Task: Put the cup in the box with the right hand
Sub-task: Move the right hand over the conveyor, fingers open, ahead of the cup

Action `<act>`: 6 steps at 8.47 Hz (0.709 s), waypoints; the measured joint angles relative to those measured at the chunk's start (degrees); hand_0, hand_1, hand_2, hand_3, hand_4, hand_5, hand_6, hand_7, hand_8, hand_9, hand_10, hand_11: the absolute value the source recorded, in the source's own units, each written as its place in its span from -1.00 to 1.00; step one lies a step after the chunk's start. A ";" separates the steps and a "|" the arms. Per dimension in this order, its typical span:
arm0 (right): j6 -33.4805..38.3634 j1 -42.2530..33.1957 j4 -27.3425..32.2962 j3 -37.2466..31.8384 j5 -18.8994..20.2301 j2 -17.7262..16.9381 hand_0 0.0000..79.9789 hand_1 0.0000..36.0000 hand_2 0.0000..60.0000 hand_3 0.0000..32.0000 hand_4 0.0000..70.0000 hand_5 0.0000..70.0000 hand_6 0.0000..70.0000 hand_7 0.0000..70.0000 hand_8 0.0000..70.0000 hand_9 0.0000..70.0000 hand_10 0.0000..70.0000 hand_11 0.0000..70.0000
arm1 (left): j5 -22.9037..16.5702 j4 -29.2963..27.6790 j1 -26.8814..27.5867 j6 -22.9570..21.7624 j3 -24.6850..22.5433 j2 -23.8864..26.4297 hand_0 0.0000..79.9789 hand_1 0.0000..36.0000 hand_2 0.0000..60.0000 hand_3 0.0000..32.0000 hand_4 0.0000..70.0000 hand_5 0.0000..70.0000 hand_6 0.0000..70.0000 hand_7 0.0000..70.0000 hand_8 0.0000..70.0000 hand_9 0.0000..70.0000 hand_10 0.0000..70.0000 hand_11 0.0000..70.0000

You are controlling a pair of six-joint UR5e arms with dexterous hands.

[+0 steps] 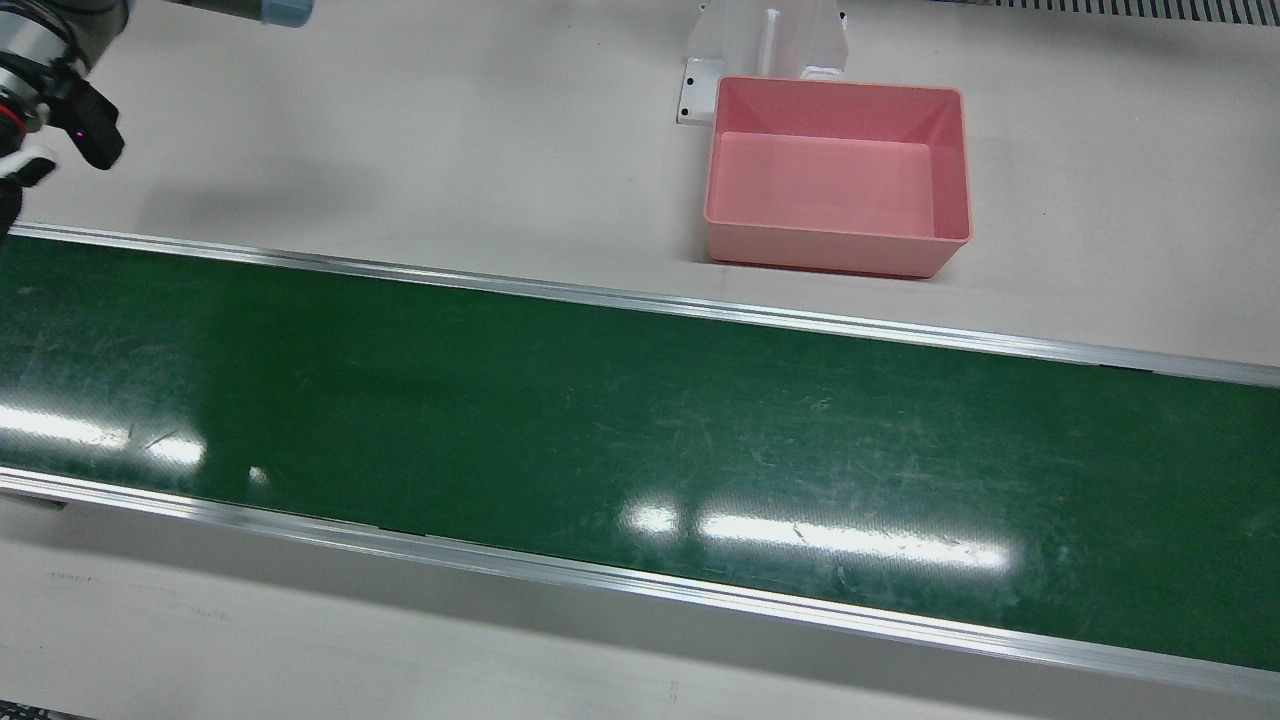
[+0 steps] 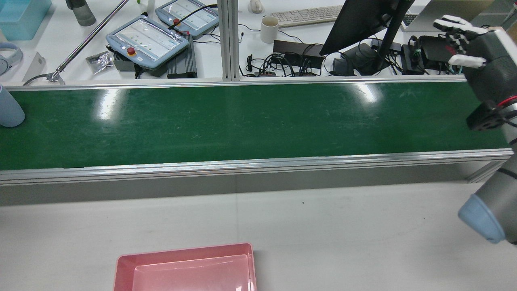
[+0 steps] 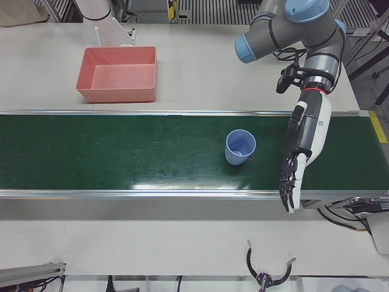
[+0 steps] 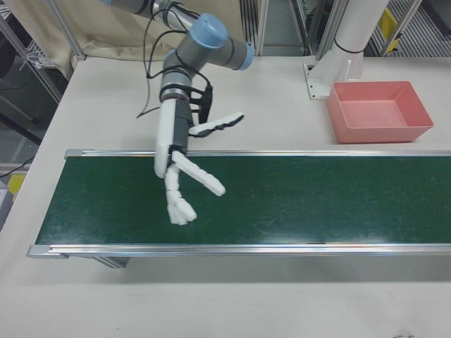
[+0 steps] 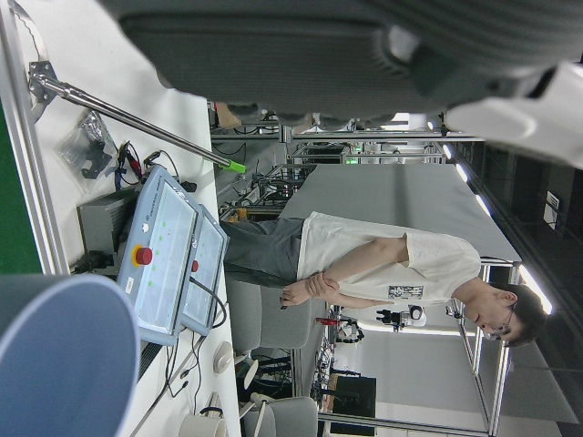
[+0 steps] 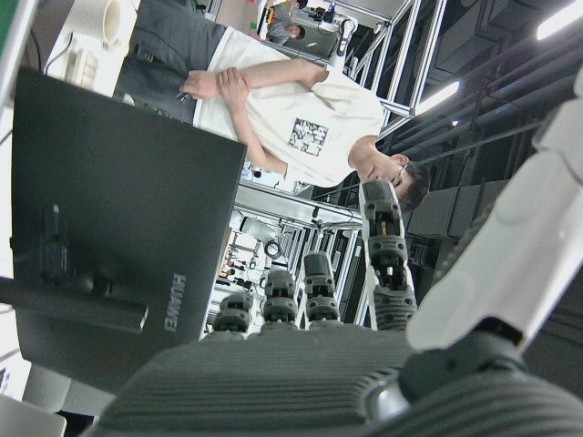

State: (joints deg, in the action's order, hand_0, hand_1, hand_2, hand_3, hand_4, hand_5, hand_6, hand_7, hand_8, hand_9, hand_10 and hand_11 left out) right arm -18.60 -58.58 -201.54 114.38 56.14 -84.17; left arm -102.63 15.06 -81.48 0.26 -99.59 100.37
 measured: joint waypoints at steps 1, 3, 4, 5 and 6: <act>-0.19 8.23 -1.15 0.22 -7.75 2.25 0.14 -1.00 -1.00 -1.00 -0.23 -0.94 -0.87 -0.39 -0.83 -0.73 -0.96 -0.93 | 0.01 0.04 0.00 0.00 -0.08 0.00 -1.00 -1.00 -1.00 -1.00 -1.00 -1.00 -1.00 -1.00 -1.00 -1.00 -1.00 -1.00; -0.22 17.40 -1.73 0.28 -15.49 3.60 0.14 -1.00 -1.00 -0.99 -0.39 -0.93 -0.89 -0.43 -0.83 -0.75 -0.97 -0.94 | -0.01 -0.12 0.00 0.00 -0.06 0.00 -1.00 -1.00 -1.00 -1.00 -1.00 -1.00 -1.00 -1.00 -1.00 -1.00 -1.00 -1.00; -0.18 19.03 -1.79 0.26 -16.99 3.83 0.14 -1.00 -1.00 -1.00 -0.25 -0.94 -0.89 -0.41 -0.84 -0.76 -0.97 -0.95 | -0.02 -0.17 0.00 0.00 -0.03 0.00 -1.00 -1.00 -1.00 -1.00 -1.00 -1.00 -1.00 -1.00 -1.00 -1.00 -1.00 -1.00; -0.15 19.39 -1.85 0.38 -17.65 3.96 0.15 -1.00 -1.00 -1.00 -0.09 -0.95 -0.88 -0.37 -0.85 -0.76 -0.98 -0.97 | -0.02 -0.19 0.00 0.00 -0.01 0.00 -1.00 -1.00 -1.00 -1.00 -1.00 -1.00 -1.00 -1.00 -1.00 -1.00 -1.00 -1.00; -0.25 19.22 -1.95 0.33 -17.91 4.16 0.15 -1.00 -1.00 -1.00 0.05 -0.96 -0.88 -0.34 -0.87 -0.76 -1.00 -1.00 | -0.02 -0.20 0.00 0.00 0.01 0.00 -1.00 -1.00 -1.00 -1.00 -1.00 -1.00 -1.00 -1.00 -1.00 -1.00 -1.00 -1.00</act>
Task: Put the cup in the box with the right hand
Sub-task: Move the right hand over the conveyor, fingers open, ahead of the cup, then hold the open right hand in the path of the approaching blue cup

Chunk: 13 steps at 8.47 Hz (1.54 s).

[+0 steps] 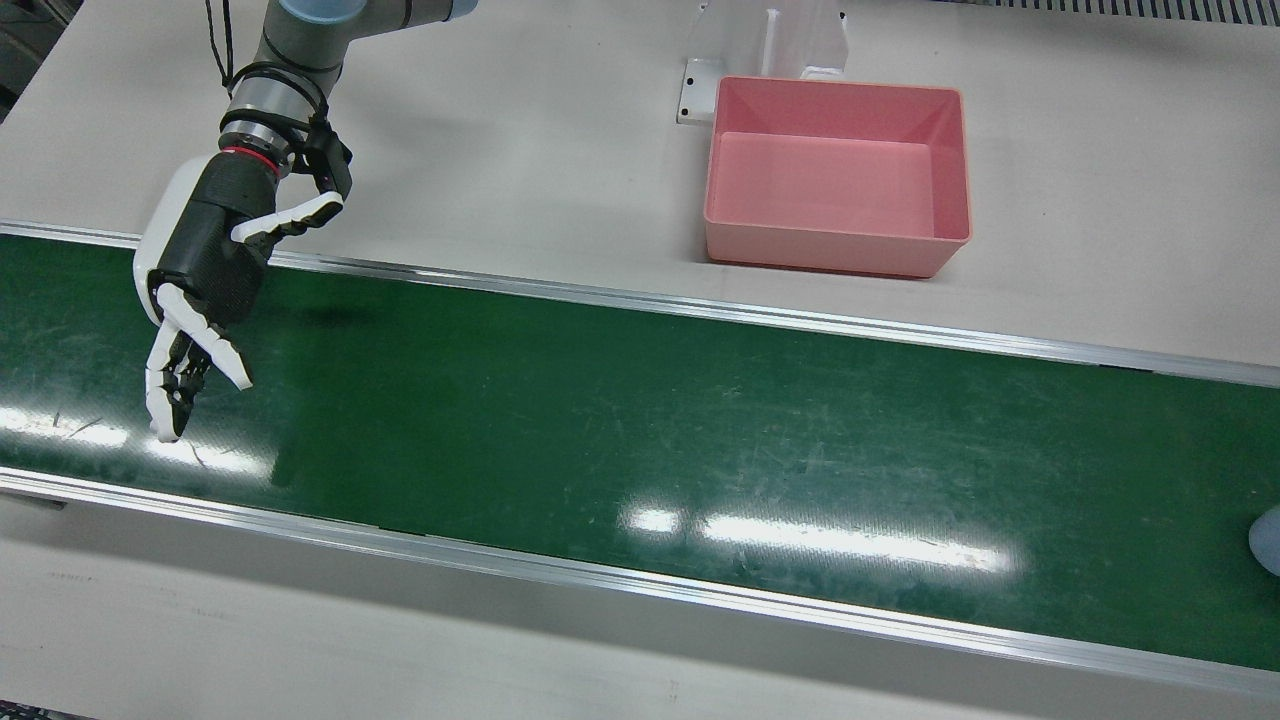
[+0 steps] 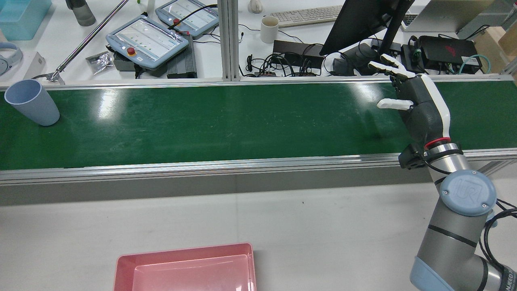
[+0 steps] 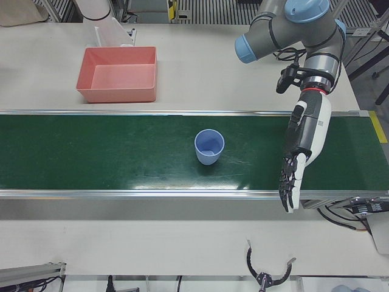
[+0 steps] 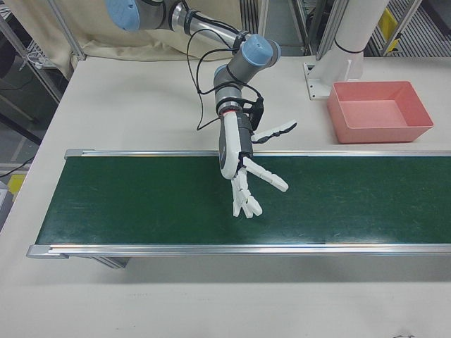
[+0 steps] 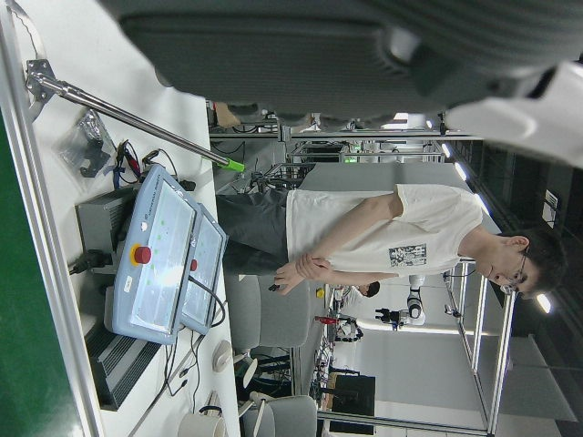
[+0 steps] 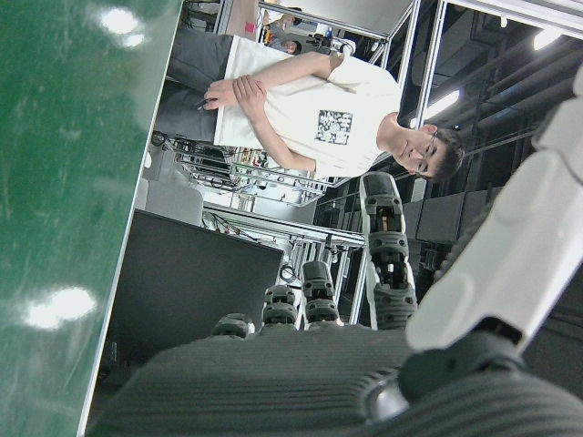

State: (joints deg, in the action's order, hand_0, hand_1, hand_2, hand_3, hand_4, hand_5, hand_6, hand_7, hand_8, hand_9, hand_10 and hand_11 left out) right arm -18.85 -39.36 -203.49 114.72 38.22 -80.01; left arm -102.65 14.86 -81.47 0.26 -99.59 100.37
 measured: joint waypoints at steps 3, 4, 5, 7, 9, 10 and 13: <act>-0.26 -0.78 -0.14 -6.43 -1.49 5.04 0.15 -1.00 -1.00 -1.00 0.52 -0.99 -0.85 -0.25 -0.91 -0.81 -0.96 -0.95 | 0.00 0.04 0.00 0.00 0.00 0.00 -1.00 -1.00 -1.00 -1.00 -1.00 -1.00 -1.00 -1.00 -1.00 -1.00 -1.00 -1.00; -0.29 -0.89 -0.14 -9.22 -1.64 7.88 0.15 -1.00 -1.00 -1.00 0.59 -0.99 -0.85 -0.24 -0.91 -0.80 -0.96 -0.95 | 0.00 0.09 0.00 0.00 0.00 0.00 -1.00 -1.00 -1.00 -1.00 -1.00 -1.00 -1.00 -1.00 -1.00 -1.00 -1.00 -1.00; -0.30 -0.93 -0.18 -10.95 -1.70 10.00 0.15 -1.00 -1.00 -1.00 0.63 -0.99 -0.85 -0.23 -0.92 -0.80 -0.97 -0.96 | 0.00 0.13 0.00 0.00 -0.02 0.00 -1.00 -1.00 -1.00 -1.00 -1.00 -1.00 -1.00 -1.00 -1.00 -1.00 -1.00 -1.00; -0.79 -1.03 -0.26 -12.24 -1.74 11.98 0.16 -1.00 -1.00 -1.00 0.74 -1.00 -0.86 -0.19 -0.94 -0.79 -0.99 -0.99 | 0.00 0.10 0.00 0.00 -0.01 0.00 -1.00 -1.00 -1.00 -1.00 -1.00 -1.00 -1.00 -1.00 -1.00 -1.00 -1.00 -1.00; -0.97 -1.63 -0.26 -13.22 -1.75 12.37 0.16 -1.00 -1.00 -1.00 0.69 -1.00 -0.87 -0.21 -0.94 -0.79 -0.98 -0.98 | 0.00 0.05 0.00 0.00 0.00 0.00 -1.00 -1.00 -1.00 -1.00 -1.00 -1.00 -1.00 -1.00 -1.00 -1.00 -1.00 -1.00; -1.00 -2.12 -0.22 -13.88 -1.75 12.73 0.16 -1.00 -1.00 -1.00 0.89 -1.00 -0.87 -0.16 -0.95 -0.79 -0.96 -0.95 | 0.00 0.02 0.00 0.00 0.05 0.00 -1.00 -1.00 -1.00 -1.00 -1.00 -1.00 -1.00 -1.00 -1.00 -1.00 -1.00 -1.00; -1.04 -2.97 -0.81 -14.96 -1.09 14.85 0.18 -0.97 -1.00 -1.00 1.00 -1.00 -0.87 -0.15 -0.99 -0.82 -1.00 -1.00 | 0.00 -0.01 0.00 0.00 0.04 0.00 -1.00 -1.00 -1.00 -1.00 -1.00 -1.00 -1.00 -1.00 -1.00 -1.00 -1.00 -1.00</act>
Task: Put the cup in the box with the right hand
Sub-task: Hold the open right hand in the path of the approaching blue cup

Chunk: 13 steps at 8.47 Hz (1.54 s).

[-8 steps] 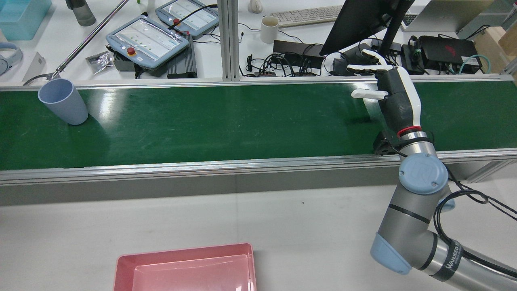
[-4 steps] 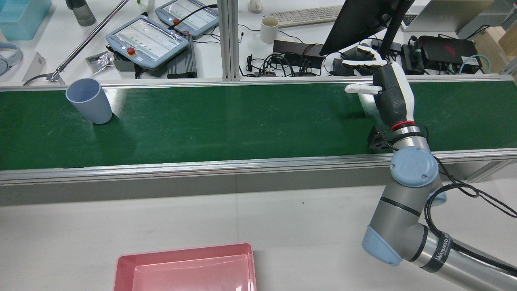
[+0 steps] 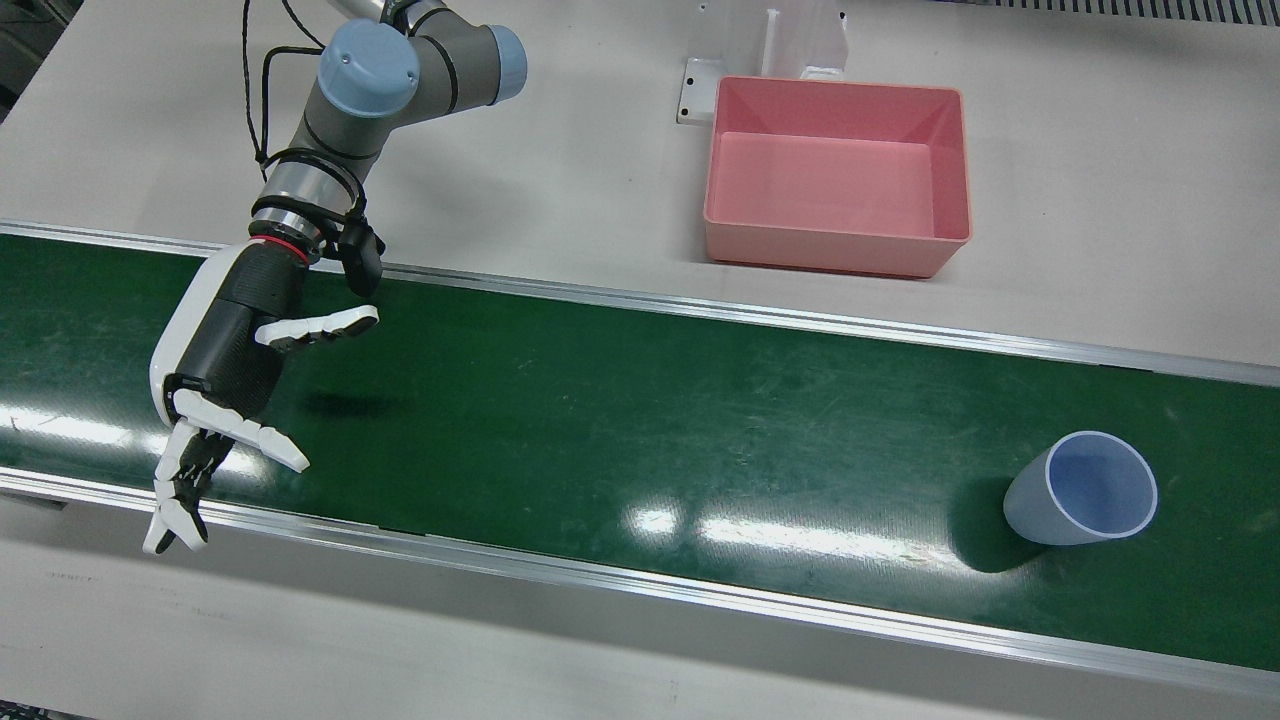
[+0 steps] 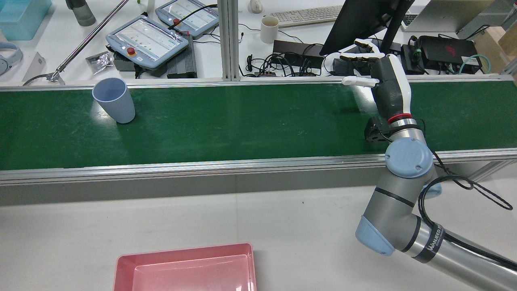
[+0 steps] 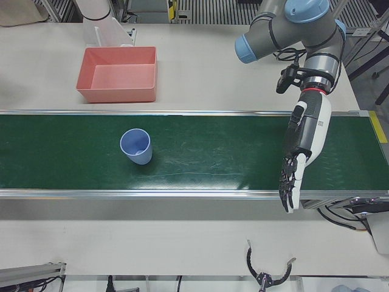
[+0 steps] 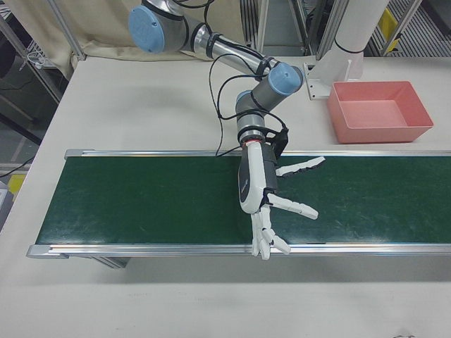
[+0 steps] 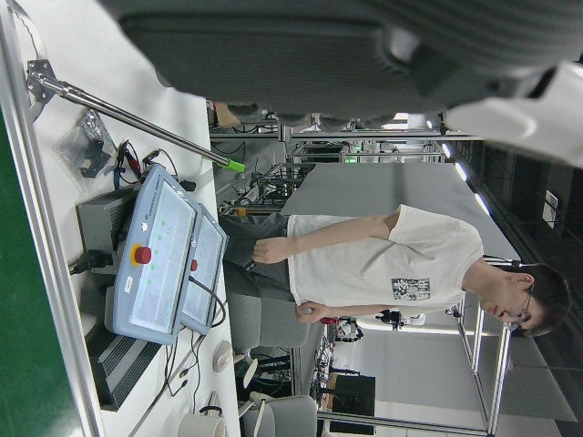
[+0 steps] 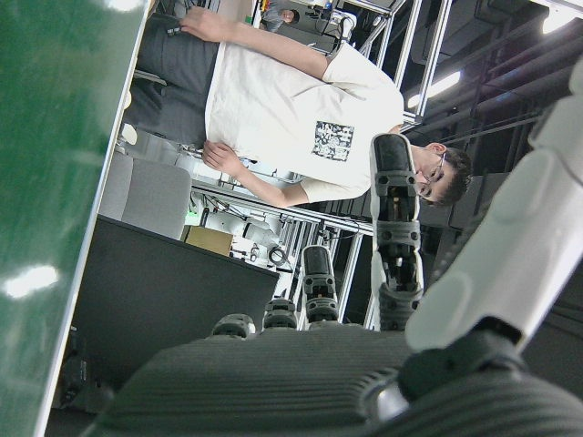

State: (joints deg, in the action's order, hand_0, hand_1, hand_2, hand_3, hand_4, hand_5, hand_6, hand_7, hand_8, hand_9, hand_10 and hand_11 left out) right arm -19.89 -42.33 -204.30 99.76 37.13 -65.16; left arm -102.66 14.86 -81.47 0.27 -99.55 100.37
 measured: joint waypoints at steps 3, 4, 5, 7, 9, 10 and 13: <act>0.94 -0.24 -4.58 3.62 0.52 -2.92 0.19 -0.95 -1.00 -1.00 0.63 -1.00 -0.89 -0.25 -1.00 -0.85 -1.00 -1.00 | 0.00 -0.04 0.00 0.00 0.04 0.00 -1.00 -1.00 -1.00 -1.00 -1.00 -1.00 -1.00 -1.00 -1.00 -1.00 -1.00 -1.00; 1.29 -0.26 -5.00 4.65 0.85 -4.83 0.19 -0.96 -1.00 -1.00 0.61 -0.99 -0.89 -0.25 -0.99 -0.85 -1.00 -1.00 | 0.00 -0.03 0.00 0.00 0.05 0.00 -1.00 -1.00 -1.00 -1.00 -1.00 -1.00 -1.00 -1.00 -1.00 -1.00 -1.00 -1.00; 1.43 -0.28 -5.15 5.07 1.07 -5.98 0.18 -0.98 -1.00 -1.00 0.55 -0.99 -0.89 -0.25 -0.99 -0.85 -1.00 -1.00 | 0.00 -0.02 0.00 0.00 0.06 0.00 -1.00 -1.00 -1.00 -1.00 -1.00 -1.00 -1.00 -1.00 -1.00 -1.00 -1.00 -1.00; 1.45 -0.24 -5.16 4.33 1.28 -6.77 0.18 -1.00 -1.00 -1.00 0.56 -0.99 -0.89 -0.25 -0.98 -0.85 -1.00 -1.00 | 0.00 0.00 0.00 0.00 0.06 0.00 -1.00 -1.00 -1.00 -1.00 -1.00 -1.00 -1.00 -1.00 -1.00 -1.00 -1.00 -1.00; 1.38 -0.16 -5.01 2.71 2.26 -6.66 0.16 -1.00 -1.00 -0.95 0.24 -0.98 -0.89 -0.27 -0.97 -0.85 -0.99 -0.98 | 0.00 -0.03 0.00 0.00 0.06 0.00 -1.00 -1.00 -1.00 -1.00 -1.00 -1.00 -1.00 -1.00 -1.00 -1.00 -1.00 -1.00; 1.32 -0.19 -4.98 2.49 2.61 -6.74 0.16 -1.00 -1.00 -0.88 0.07 -0.97 -0.89 -0.31 -0.98 -0.87 -0.99 -0.98 | 0.00 -0.03 0.00 0.00 0.06 0.00 -1.00 -1.00 -1.00 -1.00 -1.00 -1.00 -1.00 -1.00 -1.00 -1.00 -1.00 -1.00; 1.26 -1.65 -4.97 2.56 4.75 -6.81 0.15 -1.00 -1.00 -1.00 0.31 -0.99 -0.89 -0.31 -0.97 -0.87 -0.99 -0.99 | 0.00 -0.08 0.00 0.00 0.06 0.00 -1.00 -1.00 -1.00 -1.00 -1.00 -1.00 -1.00 -1.00 -1.00 -1.00 -1.00 -1.00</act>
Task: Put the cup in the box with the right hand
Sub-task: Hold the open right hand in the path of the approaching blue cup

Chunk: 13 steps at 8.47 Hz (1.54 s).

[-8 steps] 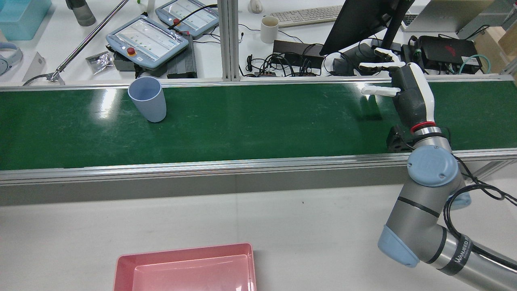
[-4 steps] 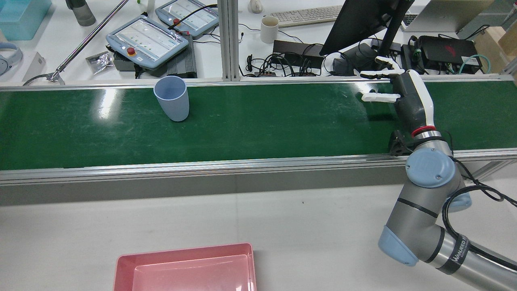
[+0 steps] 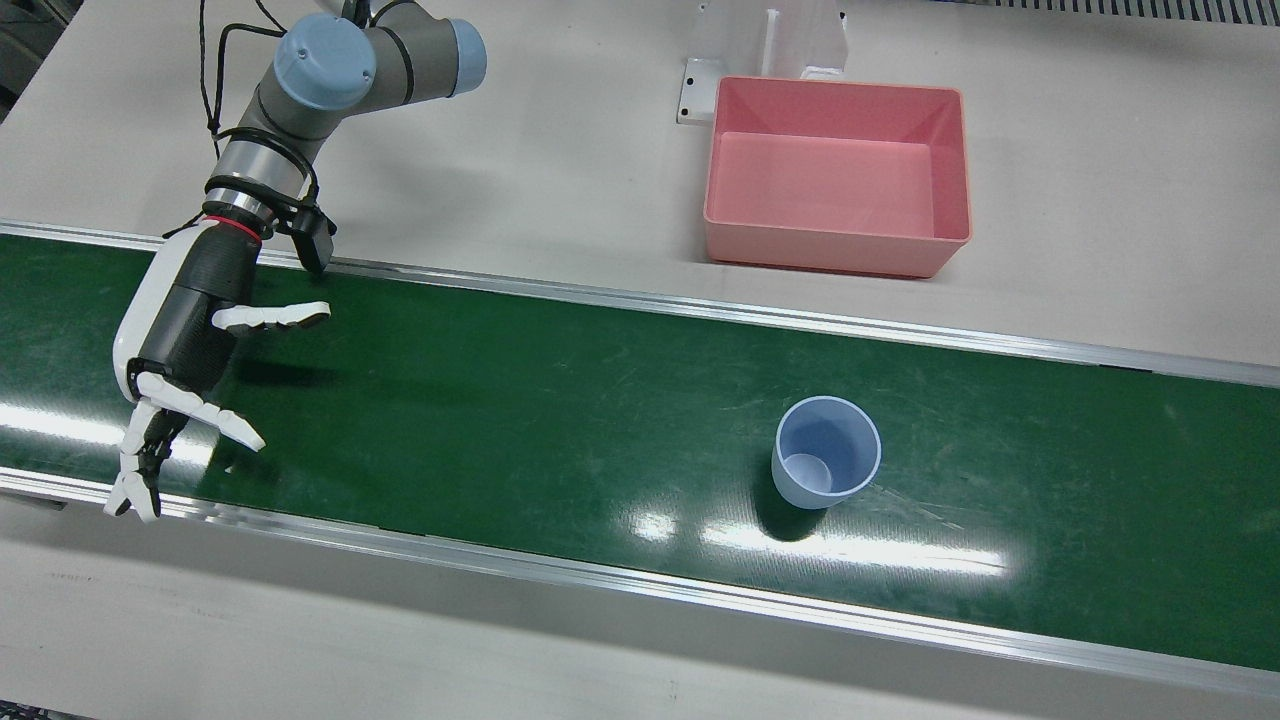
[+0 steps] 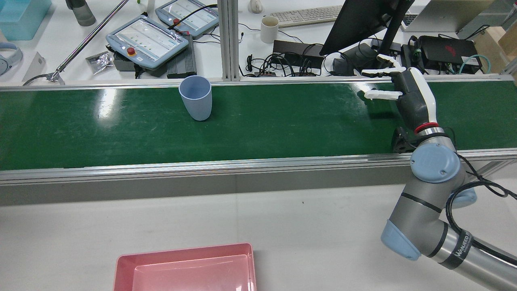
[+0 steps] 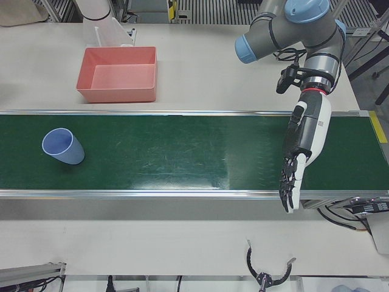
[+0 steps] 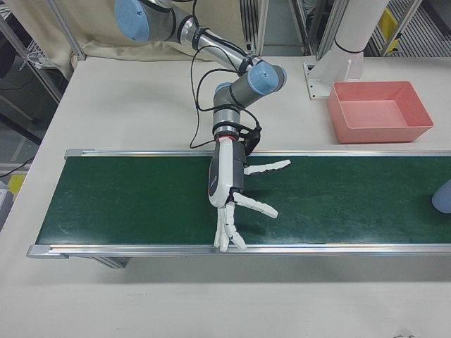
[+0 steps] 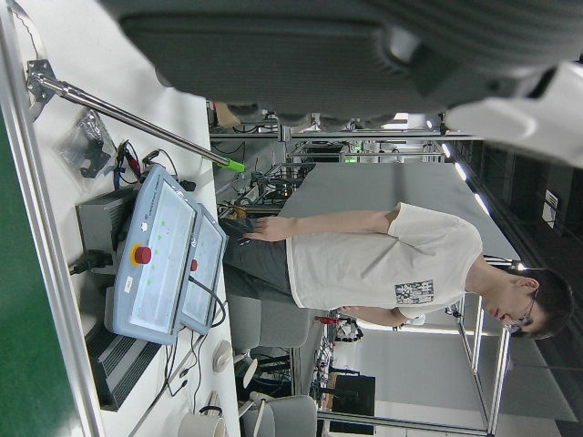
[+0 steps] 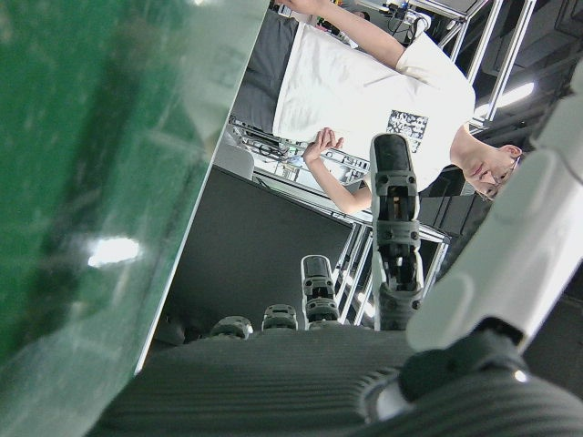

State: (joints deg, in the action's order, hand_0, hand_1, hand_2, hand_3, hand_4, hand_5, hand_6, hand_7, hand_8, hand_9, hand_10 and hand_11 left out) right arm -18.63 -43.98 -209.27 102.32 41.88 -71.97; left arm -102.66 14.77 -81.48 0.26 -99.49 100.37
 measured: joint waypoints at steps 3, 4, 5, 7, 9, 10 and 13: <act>-0.30 -0.43 -0.02 0.12 1.08 0.02 0.16 -1.00 -1.00 -1.00 0.42 -0.99 -0.90 -0.32 -0.96 -0.86 -1.00 -1.00 | 0.00 0.04 0.00 0.00 0.00 0.00 -1.00 -1.00 -1.00 -1.00 -1.00 -1.00 -1.00 -1.00 -1.00 -1.00 -1.00 -1.00; -0.41 -0.47 -0.06 0.14 1.84 -0.06 0.17 -0.94 -1.00 -0.98 0.24 -0.97 -0.90 -0.35 -0.97 -0.86 -1.00 -1.00 | 0.00 0.04 0.00 0.00 0.00 0.00 -1.00 -1.00 -1.00 -1.00 -1.00 -1.00 -1.00 -1.00 -1.00 -1.00 -1.00 -1.00; -0.48 -0.49 -0.07 0.24 2.36 -0.30 0.20 -0.76 -1.00 -0.73 0.00 -0.94 -0.91 -0.38 -0.96 -0.86 -1.00 -1.00 | 0.00 0.03 0.00 0.00 0.00 0.00 -1.00 -1.00 -1.00 -1.00 -1.00 -1.00 -1.00 -1.00 -1.00 -1.00 -1.00 -1.00; -0.52 -0.71 -0.11 0.40 3.32 -0.99 0.18 -0.83 -1.00 -0.62 -0.03 -0.95 -0.91 -0.39 -0.96 -0.87 -1.00 -1.00 | 0.00 0.06 0.00 0.00 0.00 0.00 -1.00 -1.00 -1.00 -1.00 -1.00 -1.00 -1.00 -1.00 -1.00 -1.00 -1.00 -1.00; -0.53 -1.47 -0.16 0.46 4.18 -1.41 0.17 -0.95 -1.00 -0.43 -0.05 -0.96 -0.93 -0.39 -0.97 -0.87 -1.00 -1.00 | 0.00 0.05 0.00 0.00 0.00 0.00 -1.00 -1.00 -1.00 -1.00 -1.00 -1.00 -1.00 -1.00 -1.00 -1.00 -1.00 -1.00; -0.56 -1.70 -0.17 0.48 4.33 -1.46 0.17 -0.96 -1.00 -0.56 0.03 -0.97 -0.92 -0.40 -0.97 -0.87 -1.00 -1.00 | 0.00 0.05 0.00 0.00 0.00 0.00 -1.00 -1.00 -1.00 -1.00 -1.00 -1.00 -1.00 -1.00 -1.00 -1.00 -1.00 -1.00; -2.18 -1.96 -0.17 0.65 5.77 -1.32 0.17 -0.93 -1.00 -0.61 -0.01 -0.96 -0.92 -0.40 -0.97 -0.87 -1.00 -1.00 | 0.00 0.04 0.00 0.00 0.00 0.00 -1.00 -1.00 -1.00 -1.00 -1.00 -1.00 -1.00 -1.00 -1.00 -1.00 -1.00 -1.00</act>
State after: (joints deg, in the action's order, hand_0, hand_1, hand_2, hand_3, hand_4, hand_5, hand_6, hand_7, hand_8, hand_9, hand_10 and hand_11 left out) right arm -20.81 -45.93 -209.44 102.97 47.65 -73.29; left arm -102.66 14.82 -81.48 0.26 -99.49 100.37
